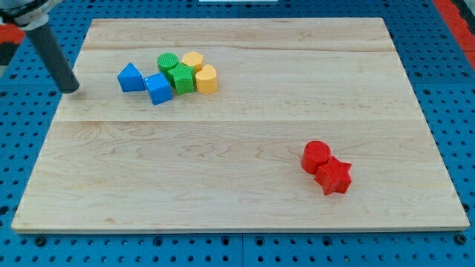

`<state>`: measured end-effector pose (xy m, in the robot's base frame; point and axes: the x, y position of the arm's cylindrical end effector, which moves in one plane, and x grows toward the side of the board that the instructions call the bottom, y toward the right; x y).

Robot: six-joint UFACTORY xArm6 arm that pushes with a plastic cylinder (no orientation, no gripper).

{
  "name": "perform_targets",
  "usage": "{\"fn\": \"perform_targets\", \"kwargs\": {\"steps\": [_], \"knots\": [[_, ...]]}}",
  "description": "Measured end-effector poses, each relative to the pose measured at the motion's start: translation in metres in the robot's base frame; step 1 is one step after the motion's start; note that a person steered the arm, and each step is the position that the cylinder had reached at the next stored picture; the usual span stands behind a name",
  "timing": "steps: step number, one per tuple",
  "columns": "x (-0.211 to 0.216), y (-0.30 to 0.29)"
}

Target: Move the red star along with red circle towards center

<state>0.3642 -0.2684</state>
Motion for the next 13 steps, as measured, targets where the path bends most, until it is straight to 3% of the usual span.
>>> {"fn": "perform_targets", "kwargs": {"steps": [3,4,6,7,13], "knots": [[-0.005,0.101],[-0.003,0.088],[0.058,0.013],[0.079,0.008],[0.243,0.39]]}}
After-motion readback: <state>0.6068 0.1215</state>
